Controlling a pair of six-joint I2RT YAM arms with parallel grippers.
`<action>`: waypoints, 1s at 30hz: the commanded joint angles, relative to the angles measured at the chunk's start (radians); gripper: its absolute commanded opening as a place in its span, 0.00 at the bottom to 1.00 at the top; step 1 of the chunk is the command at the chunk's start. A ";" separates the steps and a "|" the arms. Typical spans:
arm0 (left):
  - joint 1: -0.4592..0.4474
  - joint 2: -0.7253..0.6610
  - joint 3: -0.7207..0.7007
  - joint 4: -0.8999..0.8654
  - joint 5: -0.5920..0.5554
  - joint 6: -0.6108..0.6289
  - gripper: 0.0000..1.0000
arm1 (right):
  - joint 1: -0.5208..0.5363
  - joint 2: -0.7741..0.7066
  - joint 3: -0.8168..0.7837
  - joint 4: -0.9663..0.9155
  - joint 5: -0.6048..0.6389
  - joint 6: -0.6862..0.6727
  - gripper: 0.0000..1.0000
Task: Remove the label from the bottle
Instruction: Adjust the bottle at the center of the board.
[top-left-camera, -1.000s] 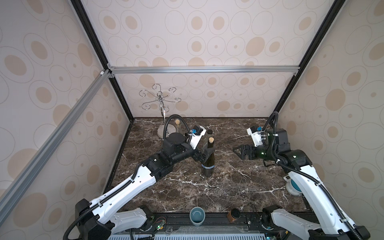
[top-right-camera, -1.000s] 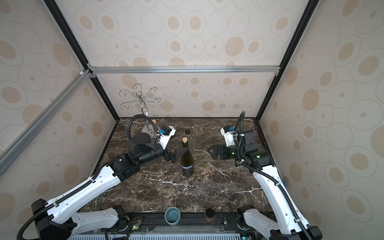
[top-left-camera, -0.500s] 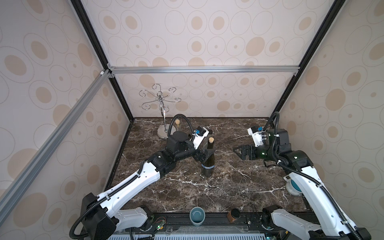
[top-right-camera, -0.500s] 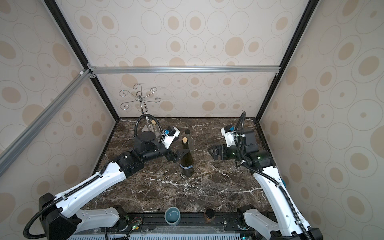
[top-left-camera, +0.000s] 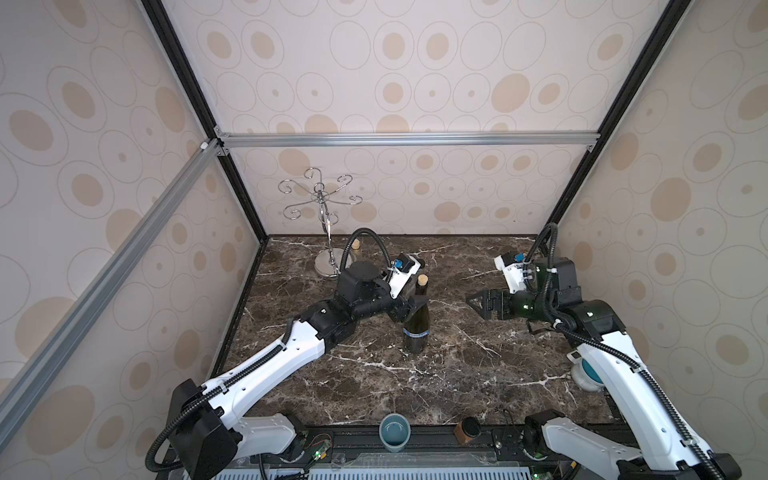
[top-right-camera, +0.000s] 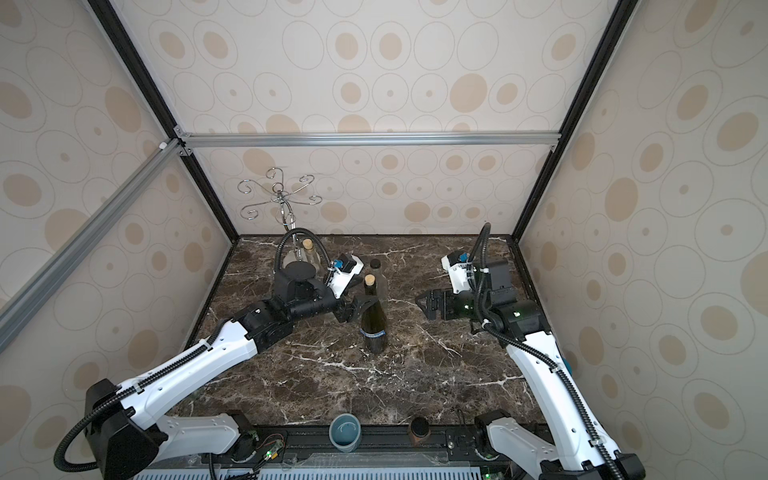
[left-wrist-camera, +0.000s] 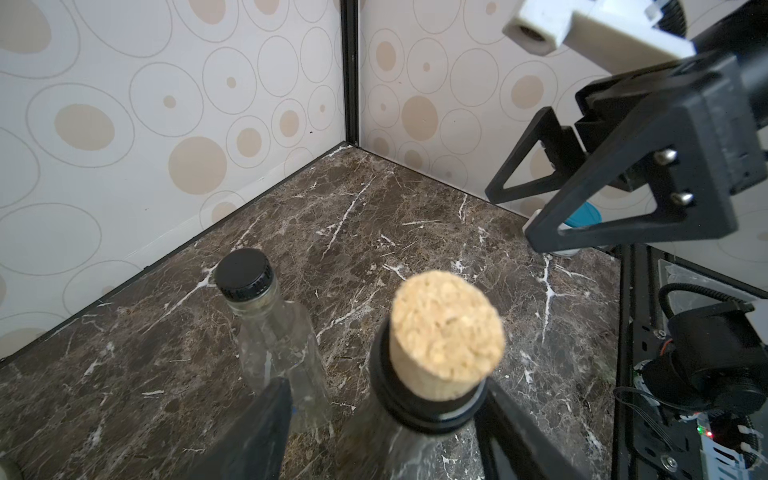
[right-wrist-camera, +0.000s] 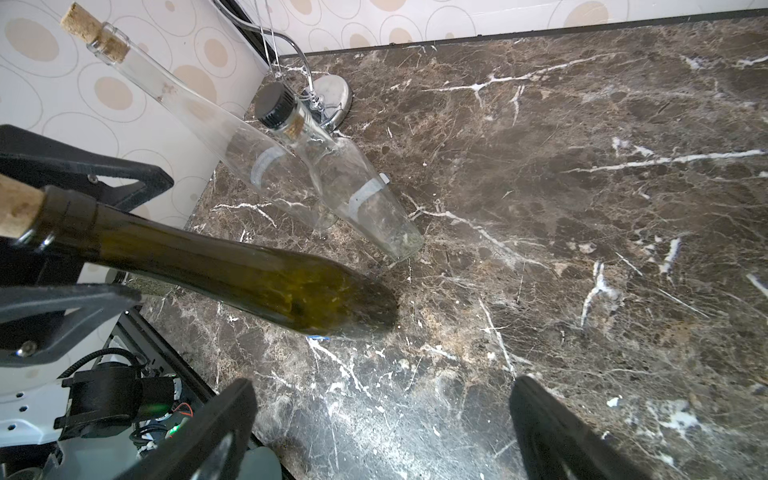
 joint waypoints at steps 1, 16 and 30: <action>0.009 0.011 0.012 0.029 0.024 0.028 0.66 | -0.004 0.005 -0.003 -0.016 0.008 -0.014 0.98; 0.011 0.036 0.022 0.073 0.061 0.037 0.53 | -0.003 0.009 -0.001 -0.016 0.008 -0.013 0.98; 0.009 0.043 0.082 0.037 -0.088 0.032 0.22 | -0.004 -0.003 0.011 -0.034 -0.005 -0.012 0.95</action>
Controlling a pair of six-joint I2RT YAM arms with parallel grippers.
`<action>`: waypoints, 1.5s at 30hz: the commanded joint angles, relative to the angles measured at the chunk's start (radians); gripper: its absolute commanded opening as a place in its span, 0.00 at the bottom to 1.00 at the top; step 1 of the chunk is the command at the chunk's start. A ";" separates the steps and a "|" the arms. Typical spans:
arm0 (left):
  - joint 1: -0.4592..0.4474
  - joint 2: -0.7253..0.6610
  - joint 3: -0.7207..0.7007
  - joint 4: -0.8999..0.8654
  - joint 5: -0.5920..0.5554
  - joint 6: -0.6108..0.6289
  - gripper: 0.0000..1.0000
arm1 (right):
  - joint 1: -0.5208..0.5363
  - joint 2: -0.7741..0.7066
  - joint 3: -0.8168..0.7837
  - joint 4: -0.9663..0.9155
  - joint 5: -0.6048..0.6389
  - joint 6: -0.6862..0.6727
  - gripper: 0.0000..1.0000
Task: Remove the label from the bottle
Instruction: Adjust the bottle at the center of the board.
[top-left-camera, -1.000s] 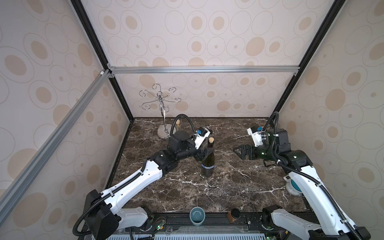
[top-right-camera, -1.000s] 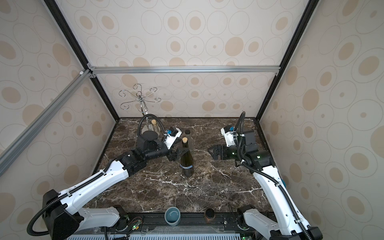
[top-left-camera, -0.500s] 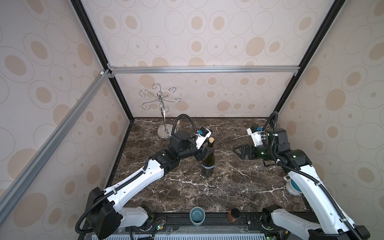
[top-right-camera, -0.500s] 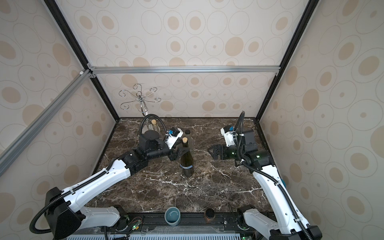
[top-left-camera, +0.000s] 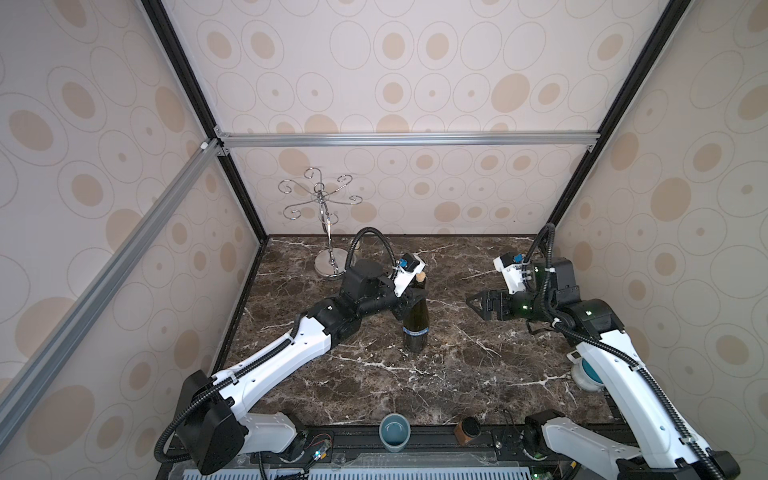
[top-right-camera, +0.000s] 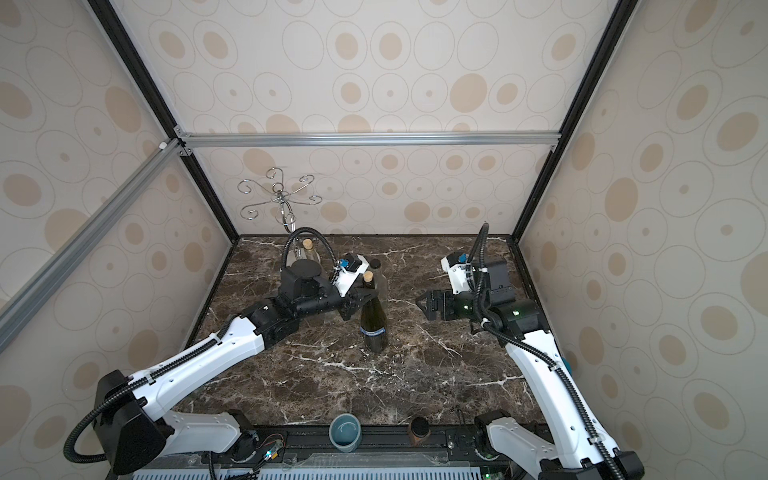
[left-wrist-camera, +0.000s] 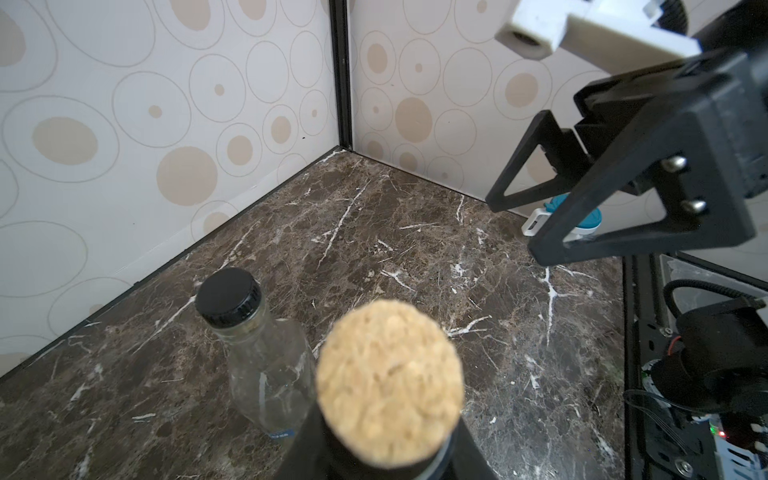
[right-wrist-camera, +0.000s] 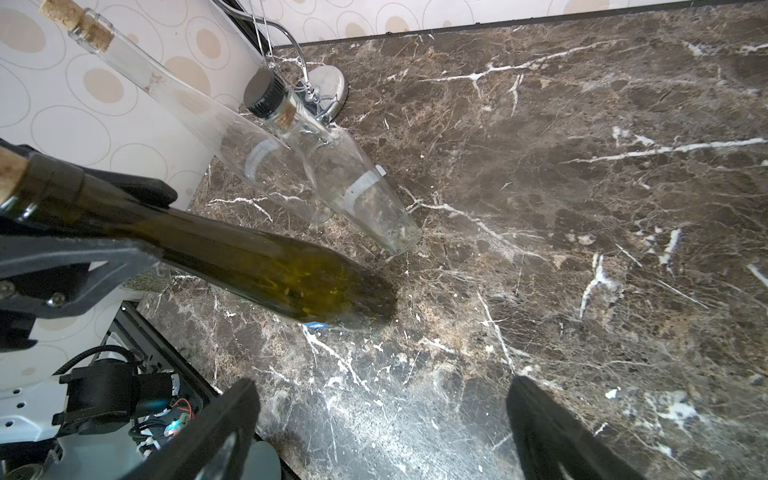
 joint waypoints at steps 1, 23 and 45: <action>0.005 -0.009 0.073 -0.006 -0.098 -0.002 0.21 | -0.003 -0.012 0.008 -0.015 -0.008 -0.007 0.95; -0.309 -0.022 0.158 -0.033 -0.900 -0.407 0.03 | -0.002 -0.013 -0.018 0.024 -0.022 0.006 0.94; -0.381 0.053 0.143 -0.018 -0.934 -0.447 0.40 | -0.003 -0.024 -0.019 0.005 -0.007 -0.003 0.94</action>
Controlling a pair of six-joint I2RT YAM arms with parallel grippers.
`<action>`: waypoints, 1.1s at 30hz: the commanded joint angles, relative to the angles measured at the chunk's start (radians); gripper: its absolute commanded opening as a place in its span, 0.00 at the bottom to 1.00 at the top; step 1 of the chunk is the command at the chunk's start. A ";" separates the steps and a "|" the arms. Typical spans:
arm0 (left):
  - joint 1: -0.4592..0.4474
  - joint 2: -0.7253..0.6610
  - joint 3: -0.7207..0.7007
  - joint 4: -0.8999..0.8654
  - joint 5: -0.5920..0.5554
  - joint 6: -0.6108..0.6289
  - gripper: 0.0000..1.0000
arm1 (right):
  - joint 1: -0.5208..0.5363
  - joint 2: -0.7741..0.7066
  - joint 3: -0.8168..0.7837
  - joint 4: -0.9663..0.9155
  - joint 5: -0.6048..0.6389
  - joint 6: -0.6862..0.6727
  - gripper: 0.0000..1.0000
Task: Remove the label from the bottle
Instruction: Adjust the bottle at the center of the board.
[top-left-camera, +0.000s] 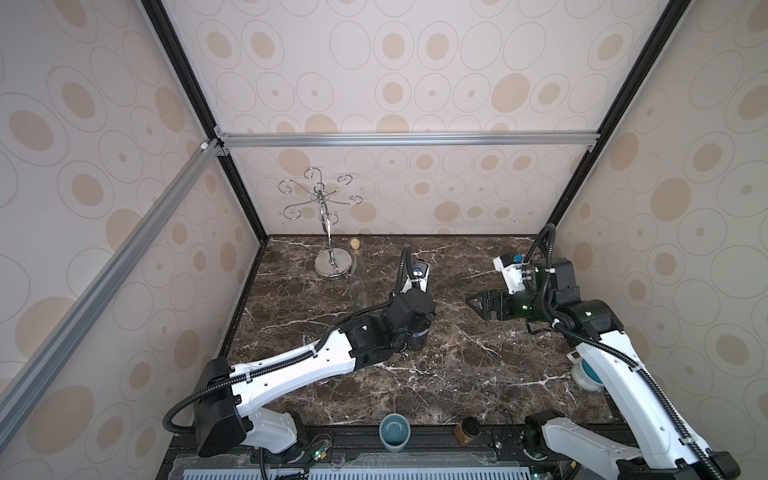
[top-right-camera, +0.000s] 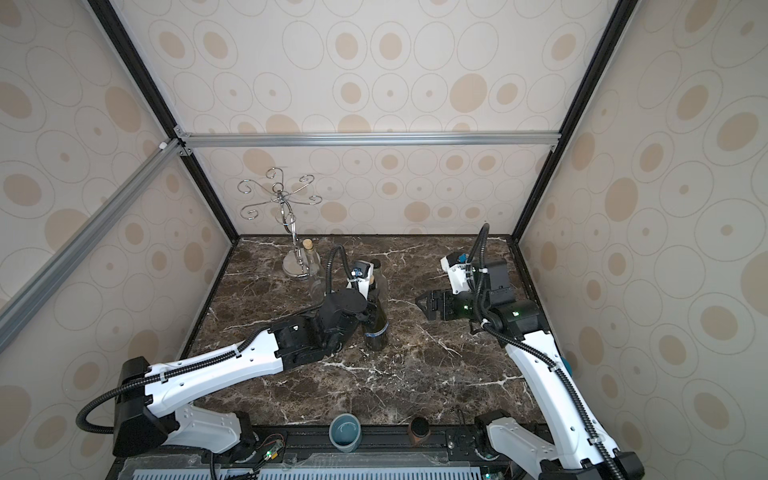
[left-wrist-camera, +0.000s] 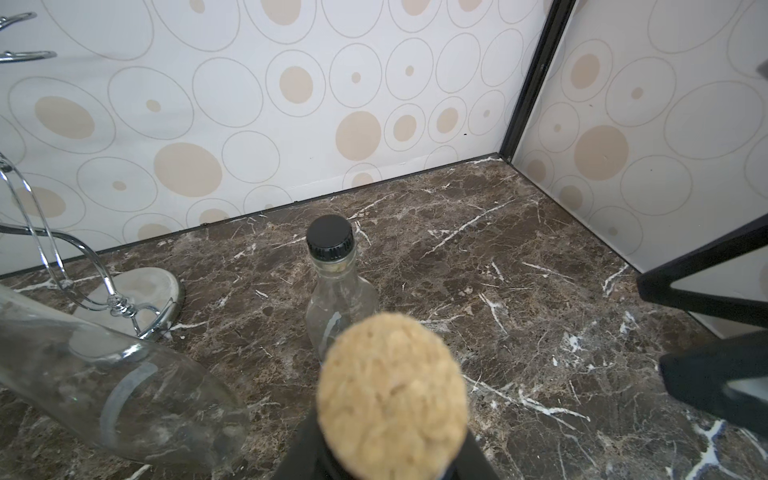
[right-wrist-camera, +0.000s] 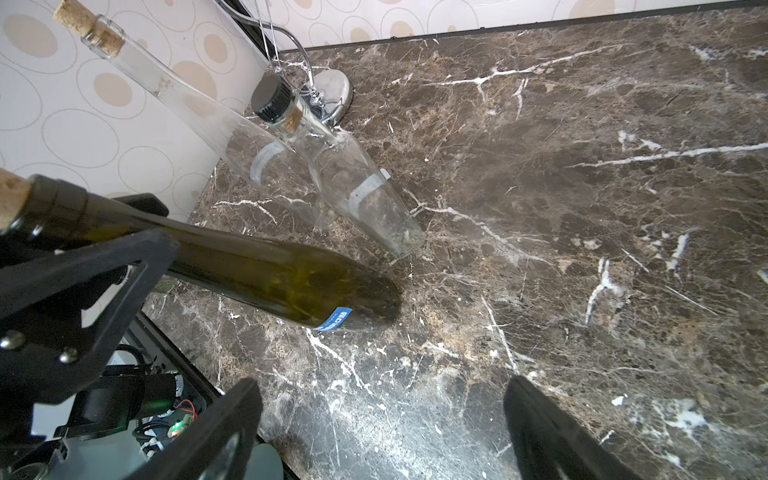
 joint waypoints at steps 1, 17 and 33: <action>-0.011 -0.027 0.044 0.082 -0.024 -0.050 0.48 | -0.002 -0.020 -0.012 -0.016 0.003 -0.009 0.95; 0.132 -0.259 -0.089 0.023 0.455 0.170 1.00 | -0.002 -0.070 -0.047 -0.069 0.024 0.005 0.99; 0.420 -0.224 -0.163 0.150 1.062 0.345 0.99 | 0.006 -0.095 -0.074 -0.077 -0.065 0.001 0.94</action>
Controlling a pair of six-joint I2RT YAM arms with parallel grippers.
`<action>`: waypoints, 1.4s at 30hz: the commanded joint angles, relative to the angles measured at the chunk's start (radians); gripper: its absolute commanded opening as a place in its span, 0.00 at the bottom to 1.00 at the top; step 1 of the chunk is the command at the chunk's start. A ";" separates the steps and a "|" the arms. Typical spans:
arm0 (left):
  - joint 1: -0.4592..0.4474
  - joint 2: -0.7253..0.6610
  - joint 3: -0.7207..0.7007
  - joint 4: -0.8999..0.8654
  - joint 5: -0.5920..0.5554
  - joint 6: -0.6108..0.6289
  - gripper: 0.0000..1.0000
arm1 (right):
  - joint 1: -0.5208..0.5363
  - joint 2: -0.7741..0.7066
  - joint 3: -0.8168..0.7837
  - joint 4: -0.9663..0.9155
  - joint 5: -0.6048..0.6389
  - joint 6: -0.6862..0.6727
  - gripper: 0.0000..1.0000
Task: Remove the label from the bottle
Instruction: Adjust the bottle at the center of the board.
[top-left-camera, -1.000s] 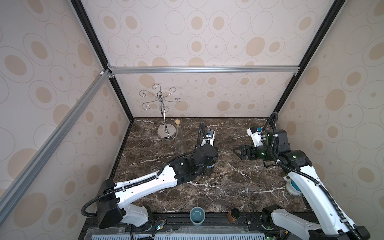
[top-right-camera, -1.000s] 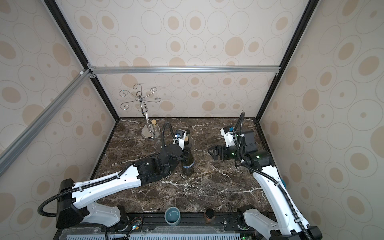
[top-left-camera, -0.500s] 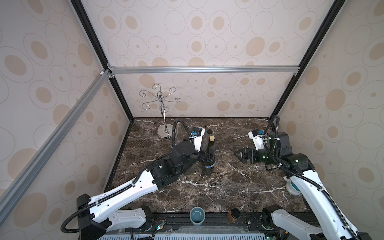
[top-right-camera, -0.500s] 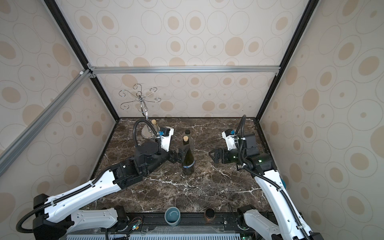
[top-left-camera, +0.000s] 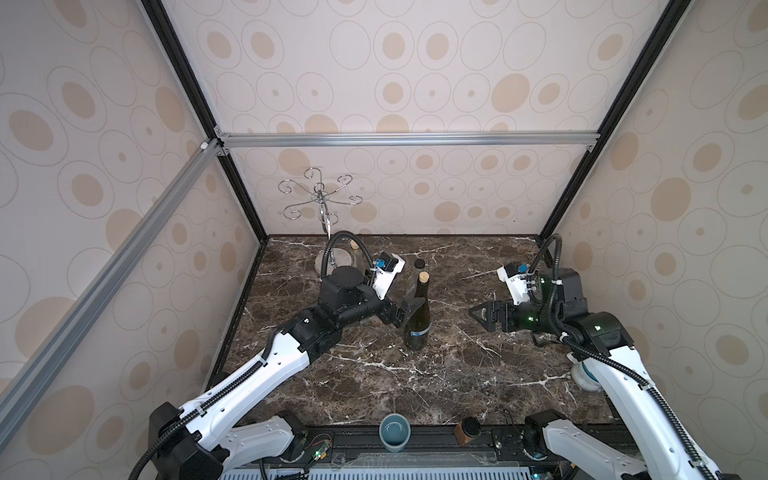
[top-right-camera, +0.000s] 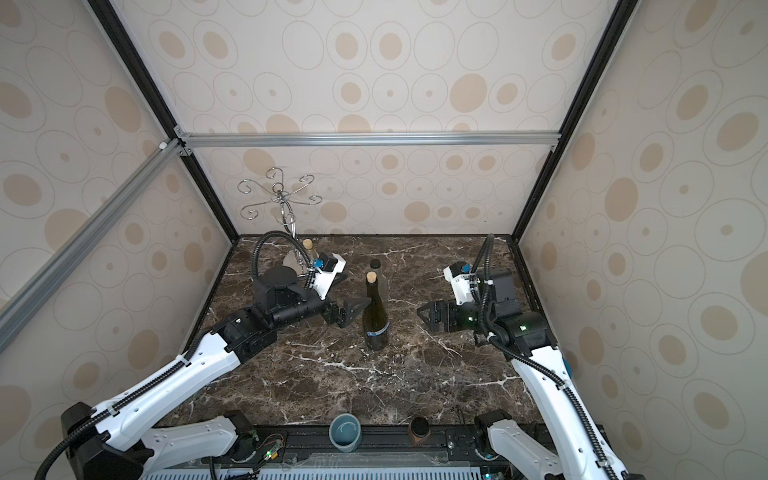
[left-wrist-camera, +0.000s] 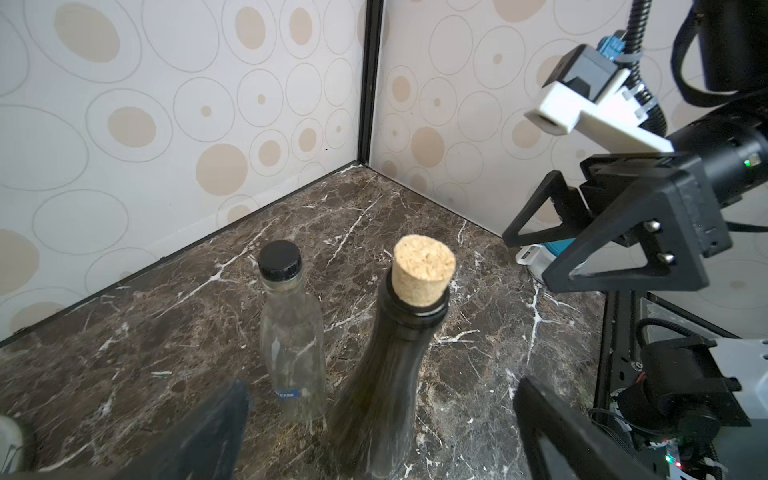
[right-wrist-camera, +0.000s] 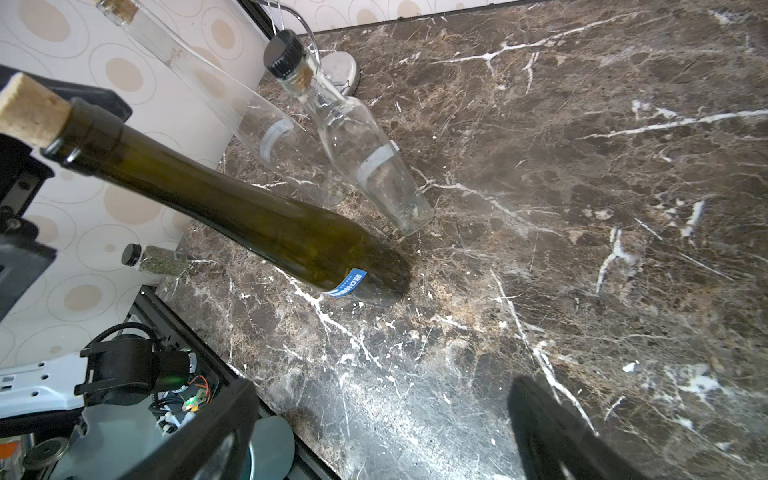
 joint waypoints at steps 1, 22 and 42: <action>0.018 0.026 0.014 0.073 0.141 0.059 0.99 | 0.019 -0.008 -0.030 -0.014 -0.026 -0.011 0.94; 0.050 0.217 0.078 0.187 0.250 0.089 0.84 | 0.414 -0.040 -0.242 0.275 0.323 0.101 0.82; 0.054 0.233 0.076 0.208 0.231 0.103 0.41 | 0.434 0.005 -0.272 0.372 0.340 0.104 0.77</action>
